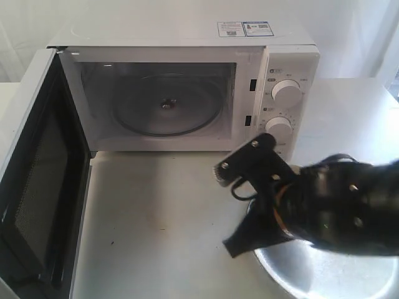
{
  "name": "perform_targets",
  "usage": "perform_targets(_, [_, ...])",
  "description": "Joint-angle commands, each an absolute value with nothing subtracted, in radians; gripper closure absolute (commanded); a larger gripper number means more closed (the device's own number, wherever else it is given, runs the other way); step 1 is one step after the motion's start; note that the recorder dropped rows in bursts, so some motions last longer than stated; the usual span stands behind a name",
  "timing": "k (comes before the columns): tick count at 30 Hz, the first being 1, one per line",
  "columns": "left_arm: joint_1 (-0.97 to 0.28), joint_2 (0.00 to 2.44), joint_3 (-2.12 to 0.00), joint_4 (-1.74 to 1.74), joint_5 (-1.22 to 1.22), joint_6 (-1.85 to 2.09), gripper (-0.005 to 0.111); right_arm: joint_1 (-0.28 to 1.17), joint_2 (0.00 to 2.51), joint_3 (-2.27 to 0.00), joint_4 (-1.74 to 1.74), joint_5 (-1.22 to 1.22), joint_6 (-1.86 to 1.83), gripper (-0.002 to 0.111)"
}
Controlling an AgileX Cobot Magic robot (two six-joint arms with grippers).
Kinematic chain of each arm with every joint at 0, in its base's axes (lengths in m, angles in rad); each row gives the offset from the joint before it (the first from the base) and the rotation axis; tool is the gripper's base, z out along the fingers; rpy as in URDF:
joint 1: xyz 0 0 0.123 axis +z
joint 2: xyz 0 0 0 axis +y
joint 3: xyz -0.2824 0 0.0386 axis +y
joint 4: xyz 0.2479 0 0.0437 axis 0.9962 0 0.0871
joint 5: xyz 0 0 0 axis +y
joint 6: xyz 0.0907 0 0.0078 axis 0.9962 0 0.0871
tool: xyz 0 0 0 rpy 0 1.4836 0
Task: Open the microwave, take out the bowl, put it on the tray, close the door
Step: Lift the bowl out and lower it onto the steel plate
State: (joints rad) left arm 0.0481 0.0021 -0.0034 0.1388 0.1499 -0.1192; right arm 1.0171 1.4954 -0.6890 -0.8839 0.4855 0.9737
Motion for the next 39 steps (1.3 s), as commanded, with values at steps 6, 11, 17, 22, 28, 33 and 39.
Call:
perform_targets(6, [0.047, 0.0, 0.0, 0.135, 0.149, -0.125, 0.107, 1.02, 1.436, -0.495, -1.088, 0.576, 1.287, 0.108])
perform_targets(11, [0.047, 0.0, 0.0, 0.135, 0.149, -0.125, 0.107, 1.02, 1.436, -0.495, -1.091, 0.559, 1.312, 0.106])
perform_targets(17, [0.047, 0.0, 0.0, 0.135, 0.149, -0.125, 0.107, 1.02, 1.436, -0.495, -1.093, 0.551, 1.312, 0.077])
perform_targets(22, [0.047, 0.0, 0.0, 0.135, 0.149, -0.125, 0.107, 1.02, 1.436, -0.495, -1.164, 0.548, 1.346, 0.067])
perform_targets(28, [0.047, 0.0, 0.0, 0.135, 0.149, -0.125, 0.107, 1.092, 1.311, -0.497, -1.744, 0.487, 1.903, 0.091])
perform_targets(33, [0.047, 0.0, 0.0, 0.135, 0.149, -0.125, 0.107, 1.221, 1.172, -0.586, -1.744, 0.206, 1.675, 0.108])
perform_targets(39, [0.047, 0.0, 0.0, 0.135, 0.149, -0.125, 0.107, 1.238, 1.181, -0.829, -1.744, 0.108, 1.497, 0.108])
